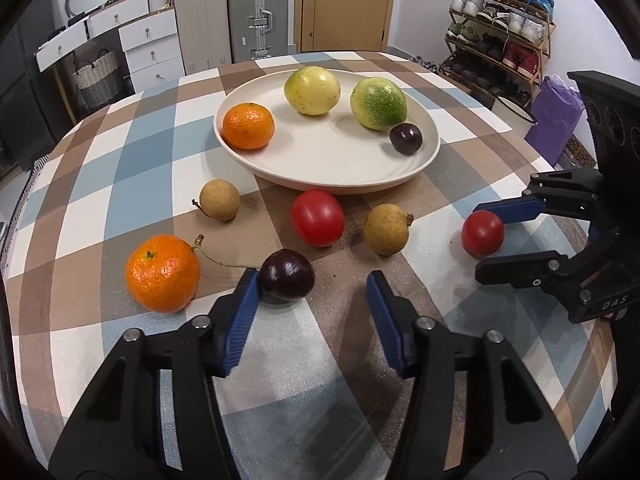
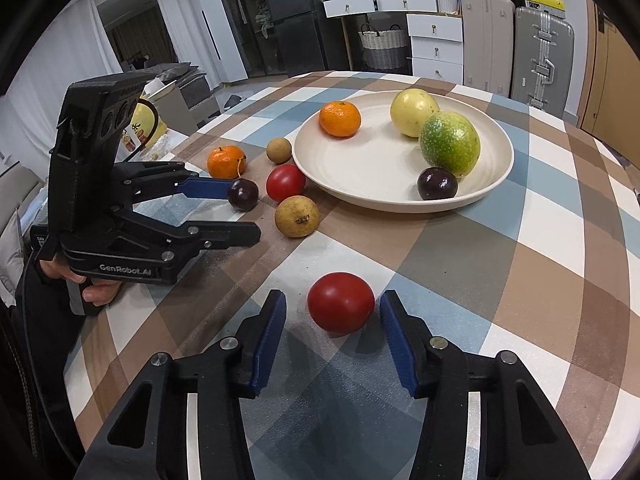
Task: Organize fruits
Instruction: 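Grasp the dark stemmed cherry with the left tool while the right tool grasps a red tomato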
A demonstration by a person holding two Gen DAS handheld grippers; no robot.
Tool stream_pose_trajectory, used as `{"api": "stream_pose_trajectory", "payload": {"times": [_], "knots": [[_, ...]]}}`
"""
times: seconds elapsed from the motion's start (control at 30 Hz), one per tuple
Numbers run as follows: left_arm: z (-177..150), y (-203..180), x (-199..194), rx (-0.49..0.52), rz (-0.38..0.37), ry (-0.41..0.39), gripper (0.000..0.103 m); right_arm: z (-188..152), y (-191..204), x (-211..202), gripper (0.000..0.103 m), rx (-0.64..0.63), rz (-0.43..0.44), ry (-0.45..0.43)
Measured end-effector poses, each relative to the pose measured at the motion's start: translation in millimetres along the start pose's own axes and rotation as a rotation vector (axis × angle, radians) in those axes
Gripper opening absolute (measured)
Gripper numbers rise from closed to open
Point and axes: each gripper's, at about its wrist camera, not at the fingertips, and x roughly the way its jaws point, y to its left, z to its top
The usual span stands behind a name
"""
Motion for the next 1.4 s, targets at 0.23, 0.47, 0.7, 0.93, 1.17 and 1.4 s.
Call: {"api": "stream_pose_trajectory", "payload": {"times": [0.23, 0.47, 0.7, 0.93, 1.17, 1.4], "knots": [[2, 6, 0, -0.025, 0.0, -0.01, 0.037, 0, 0, 0, 0.051, 0.0, 0.001, 0.0], [5, 13, -2, -0.062, 0.03, -0.035, 0.037, 0, 0, 0, 0.051, 0.0, 0.0, 0.0], [11, 12, -4, -0.067, 0.051, -0.079, 0.037, 0, 1, 1, 0.051, -0.004, -0.002, 0.001], [12, 3, -2, -0.028, 0.045, -0.076, 0.034, 0, 0, 1, 0.048, -0.006, 0.002, -0.001], [12, 2, -1, -0.024, 0.046, -0.08, 0.027, 0, 0, 0, 0.037, -0.013, 0.004, -0.004], [12, 5, -1, -0.034, 0.042, -0.086, 0.022, -1, 4, -3, 0.033, -0.039, 0.012, -0.013]]}}
